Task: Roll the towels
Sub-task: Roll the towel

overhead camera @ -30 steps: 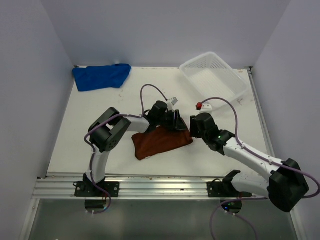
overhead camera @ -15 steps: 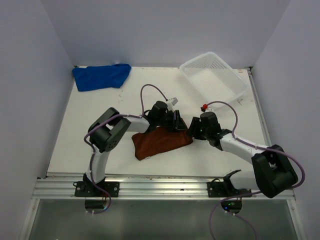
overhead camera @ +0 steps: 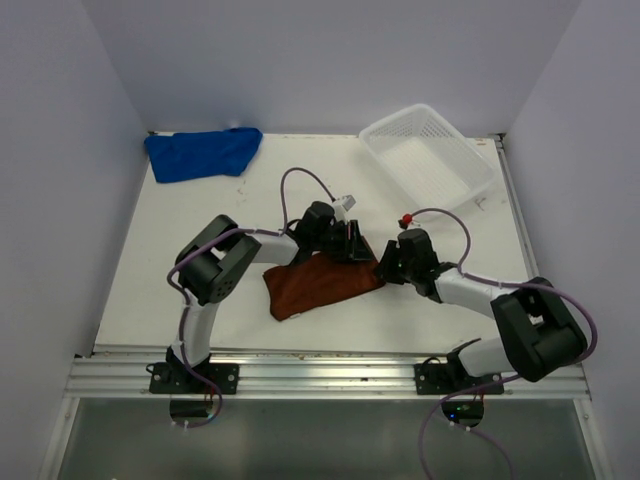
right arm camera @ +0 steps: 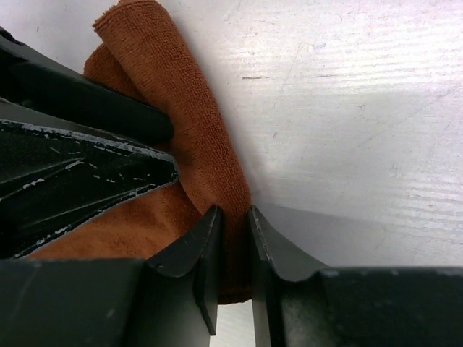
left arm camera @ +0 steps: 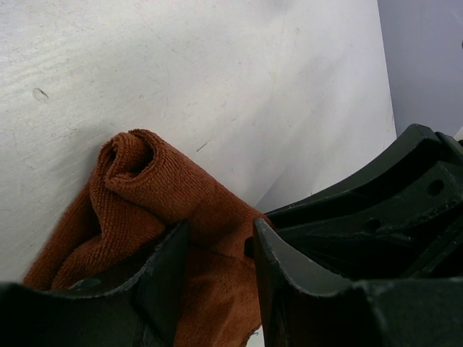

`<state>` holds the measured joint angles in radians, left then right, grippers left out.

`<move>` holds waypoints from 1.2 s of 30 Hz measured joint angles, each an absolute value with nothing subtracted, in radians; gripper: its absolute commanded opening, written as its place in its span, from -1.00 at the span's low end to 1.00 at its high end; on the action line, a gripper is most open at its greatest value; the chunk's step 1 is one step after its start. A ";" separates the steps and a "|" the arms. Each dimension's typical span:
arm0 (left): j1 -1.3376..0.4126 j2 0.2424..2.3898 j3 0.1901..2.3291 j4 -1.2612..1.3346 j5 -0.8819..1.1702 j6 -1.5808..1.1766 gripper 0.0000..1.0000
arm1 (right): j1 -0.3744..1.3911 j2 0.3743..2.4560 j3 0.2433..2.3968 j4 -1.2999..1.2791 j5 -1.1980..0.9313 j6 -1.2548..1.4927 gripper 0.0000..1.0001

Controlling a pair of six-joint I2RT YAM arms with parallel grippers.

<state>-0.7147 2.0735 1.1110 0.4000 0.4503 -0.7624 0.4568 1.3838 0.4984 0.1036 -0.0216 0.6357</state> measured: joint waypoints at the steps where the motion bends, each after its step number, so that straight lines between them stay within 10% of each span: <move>1: -0.714 2.072 1.111 0.398 0.450 -0.761 -0.09 | 0.457 1.389 0.498 0.110 -0.022 0.634 -0.65; 9: -0.680 2.055 1.111 0.348 0.451 -0.729 -0.09 | 0.471 1.408 0.505 0.136 -0.021 0.613 -1.00; 36: -0.544 1.888 1.111 0.226 0.429 -0.697 0.09 | 0.687 1.475 0.630 0.060 0.262 0.505 -1.00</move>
<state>-0.5438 1.8877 1.1107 0.2256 0.4286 -0.6968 0.6868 1.4750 0.6300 0.0601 0.2615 0.5053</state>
